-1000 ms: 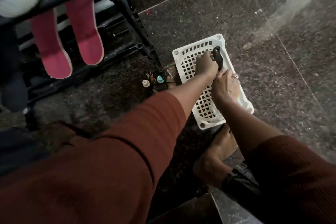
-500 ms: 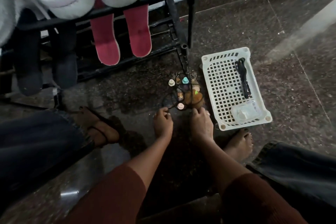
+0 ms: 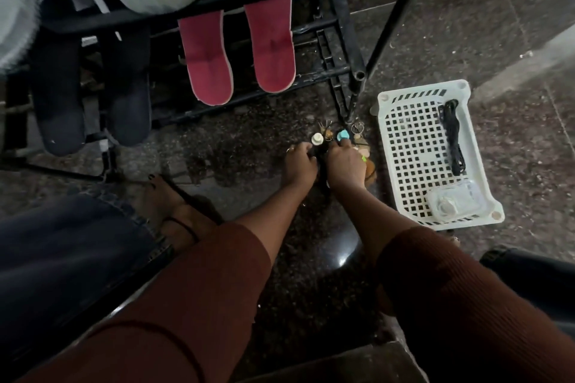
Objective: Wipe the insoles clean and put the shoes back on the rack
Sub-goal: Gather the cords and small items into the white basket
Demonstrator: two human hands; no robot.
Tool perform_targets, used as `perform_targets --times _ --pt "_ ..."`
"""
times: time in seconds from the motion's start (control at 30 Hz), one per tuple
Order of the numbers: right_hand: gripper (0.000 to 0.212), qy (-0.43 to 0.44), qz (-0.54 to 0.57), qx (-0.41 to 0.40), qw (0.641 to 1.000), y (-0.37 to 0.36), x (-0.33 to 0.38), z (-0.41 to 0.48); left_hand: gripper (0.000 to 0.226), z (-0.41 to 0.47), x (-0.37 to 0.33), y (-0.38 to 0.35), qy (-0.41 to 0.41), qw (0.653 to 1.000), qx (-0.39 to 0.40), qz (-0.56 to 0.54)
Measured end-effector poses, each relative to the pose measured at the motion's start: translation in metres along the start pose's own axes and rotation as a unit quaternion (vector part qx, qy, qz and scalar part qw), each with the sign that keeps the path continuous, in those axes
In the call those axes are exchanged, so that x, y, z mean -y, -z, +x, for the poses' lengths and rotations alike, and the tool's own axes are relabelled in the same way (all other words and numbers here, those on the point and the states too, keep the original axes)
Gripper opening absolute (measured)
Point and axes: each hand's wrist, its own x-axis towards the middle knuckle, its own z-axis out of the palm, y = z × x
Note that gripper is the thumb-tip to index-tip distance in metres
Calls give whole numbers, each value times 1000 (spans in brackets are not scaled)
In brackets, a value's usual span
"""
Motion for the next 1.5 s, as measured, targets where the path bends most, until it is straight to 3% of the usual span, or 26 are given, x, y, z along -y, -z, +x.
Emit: perform_targets --times 0.17,0.33,0.43,0.53,0.6,0.7,0.8,0.93,1.03,1.3,1.4,1.5 --pt "30 -39 29 11 999 -5 5 17 31 -7 11 -1 5 1000 -17 -15" --pt "21 -81 137 -3 987 13 3 16 32 -18 19 13 23 998 -39 -38" --pt "10 -78 368 63 924 40 -1 5 37 -29 9 28 1 998 -25 -50" --pt "19 -23 443 125 887 85 0 -12 49 -43 -16 48 -89 993 14 -72" --pt "25 23 438 157 885 122 4 -24 52 -55 -39 66 -128 984 42 -114" --pt "28 72 422 149 891 178 13 -45 33 -74 -67 97 -182 976 28 -115" --pt "24 86 488 141 857 229 23 -71 21 -93 -86 128 -210 971 -2 -116" --pt "19 119 525 155 828 282 38 -109 29 -133 -111 166 -237 950 58 -195" --pt "17 152 515 151 830 312 50 -137 38 -166 -129 190 -298 927 105 -203" --pt "20 175 507 79 840 342 65 -184 51 -218 -151 228 -315 930 -5 -189" --pt "17 163 509 77 842 334 68 -191 67 -224 -143 230 -338 929 -40 -146" --pt "17 155 505 83 845 321 70 -195 51 -224 -132 234 -380 921 -27 -85"
